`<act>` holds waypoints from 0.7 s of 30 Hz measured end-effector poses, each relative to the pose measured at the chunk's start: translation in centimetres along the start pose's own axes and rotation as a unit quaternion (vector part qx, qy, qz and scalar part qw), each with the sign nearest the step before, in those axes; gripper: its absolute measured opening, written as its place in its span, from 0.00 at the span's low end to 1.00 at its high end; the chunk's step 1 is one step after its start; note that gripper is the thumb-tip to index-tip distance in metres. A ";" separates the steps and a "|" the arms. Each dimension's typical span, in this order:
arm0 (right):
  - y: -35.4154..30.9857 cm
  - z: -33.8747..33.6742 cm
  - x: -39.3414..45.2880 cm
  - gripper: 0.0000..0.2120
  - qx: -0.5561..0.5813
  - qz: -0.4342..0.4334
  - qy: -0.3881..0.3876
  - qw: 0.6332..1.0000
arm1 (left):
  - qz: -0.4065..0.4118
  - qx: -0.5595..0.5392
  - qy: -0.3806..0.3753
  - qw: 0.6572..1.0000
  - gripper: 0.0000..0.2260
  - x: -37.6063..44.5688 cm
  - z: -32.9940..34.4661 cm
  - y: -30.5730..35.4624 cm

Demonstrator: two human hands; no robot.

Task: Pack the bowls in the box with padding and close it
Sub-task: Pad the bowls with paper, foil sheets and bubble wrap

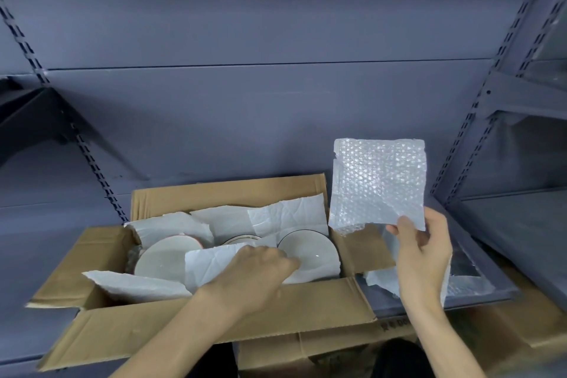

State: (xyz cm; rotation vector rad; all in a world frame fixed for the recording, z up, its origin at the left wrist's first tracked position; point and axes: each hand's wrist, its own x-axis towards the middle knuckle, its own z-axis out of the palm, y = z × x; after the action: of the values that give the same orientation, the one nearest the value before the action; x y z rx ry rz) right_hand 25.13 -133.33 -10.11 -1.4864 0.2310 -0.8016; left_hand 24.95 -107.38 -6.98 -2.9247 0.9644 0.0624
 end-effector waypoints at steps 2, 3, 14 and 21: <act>-0.1 0.1 -0.1 0.10 0.004 0.003 -0.003 1.000 | -0.017 0.014 0.000 1.000 0.09 0.4 0.0 0.4; -0.1 0.1 -0.1 0.10 0.004 0.005 -0.004 1.000 | -0.028 0.019 0.002 0.999 0.09 0.6 0.1 0.5; 0.4 -0.8 0.2 0.11 -0.010 0.013 0.002 1.000 | -0.060 -0.042 -0.059 0.996 0.08 1.5 1.1 0.9; 0.4 -0.7 0.2 0.11 -0.014 0.016 0.000 1.000 | 0.012 -0.243 -0.059 0.968 0.14 1.6 1.6 -0.6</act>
State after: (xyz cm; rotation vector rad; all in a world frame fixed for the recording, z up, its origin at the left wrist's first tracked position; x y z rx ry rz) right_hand 24.96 -134.08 -10.54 -1.5052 0.2656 -0.7746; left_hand 26.53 -107.71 -8.64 -3.2887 1.0972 0.5433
